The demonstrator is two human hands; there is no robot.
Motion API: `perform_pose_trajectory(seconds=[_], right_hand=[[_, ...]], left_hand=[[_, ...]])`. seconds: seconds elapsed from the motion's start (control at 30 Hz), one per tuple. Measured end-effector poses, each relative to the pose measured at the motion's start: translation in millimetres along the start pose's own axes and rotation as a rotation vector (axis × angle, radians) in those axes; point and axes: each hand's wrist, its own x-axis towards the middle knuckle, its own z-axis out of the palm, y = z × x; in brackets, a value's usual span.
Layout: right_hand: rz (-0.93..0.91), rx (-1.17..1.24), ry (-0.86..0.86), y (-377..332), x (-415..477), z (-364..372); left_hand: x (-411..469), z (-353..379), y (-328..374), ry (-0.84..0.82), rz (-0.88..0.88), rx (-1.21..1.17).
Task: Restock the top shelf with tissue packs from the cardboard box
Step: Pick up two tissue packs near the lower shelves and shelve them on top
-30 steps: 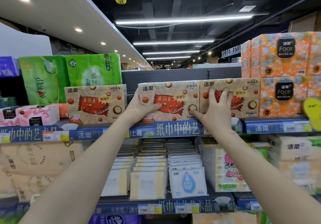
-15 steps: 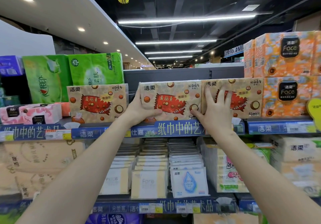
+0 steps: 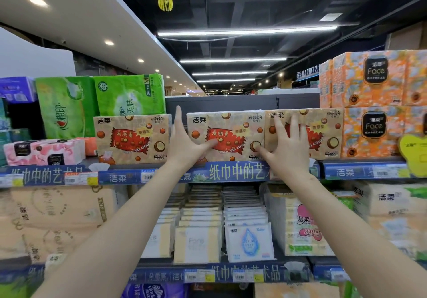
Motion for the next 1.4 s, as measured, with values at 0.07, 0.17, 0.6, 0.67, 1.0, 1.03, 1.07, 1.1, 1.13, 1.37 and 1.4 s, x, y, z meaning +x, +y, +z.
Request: perform_pose_trajectory(seconds=[0.07, 0.17, 0.6, 0.67, 1.0, 1.03, 1.07, 1.1, 1.13, 1.37, 1.4], right_hand=[[-0.025, 0.011, 0.036, 1.9, 7.0, -10.0], [-0.008, -0.017, -0.022, 12.6, 27.7, -26.4], [-0.048, -0.076, -0.265, 46.2, 43.4, -38.1], [-0.036, -0.070, -0.307, 45.6, 43.8, -41.9], [-0.157, -0.146, -0.297, 52.4, 42.1, -80.5], [-0.178, -0.139, -0.322, 51.1, 38.4, -84.5], [-0.190, -0.133, -0.344, 50.5, 33.3, -86.8], [-0.196, -0.118, -0.354, 49.4, 28.2, -92.1], [-0.200, -0.088, -0.374, 47.5, 23.0, -95.7], [-0.198, -0.056, -0.428, 25.1, -20.5, -167.4], [-0.188, -0.046, -0.422, 23.3, -27.0, -179.9]], left_hand=[[-4.1, 2.6, 11.9, 0.153, 0.226, 0.229], [-0.4, 11.7, 38.2, 0.097, 0.455, 0.644], [5.4, 33.1, 71.6, -0.179, 0.325, 0.944], [4.5, 29.9, 75.9, -0.209, 0.314, 0.950], [-34.1, 30.3, 109.3, -0.144, 0.356, 0.984], [-40.9, 31.9, 111.6, -0.148, 0.386, 1.001], [-47.9, 34.0, 113.2, -0.146, 0.411, 1.008], [-54.7, 35.2, 118.5, -0.141, 0.425, 1.012], [-60.8, 36.1, 121.5, -0.153, 0.419, 1.014], [-110.7, 9.8, 175.4, -0.183, 0.445, 1.061], [-116.8, 2.9, 183.3, -0.168, 0.442, 1.051]])
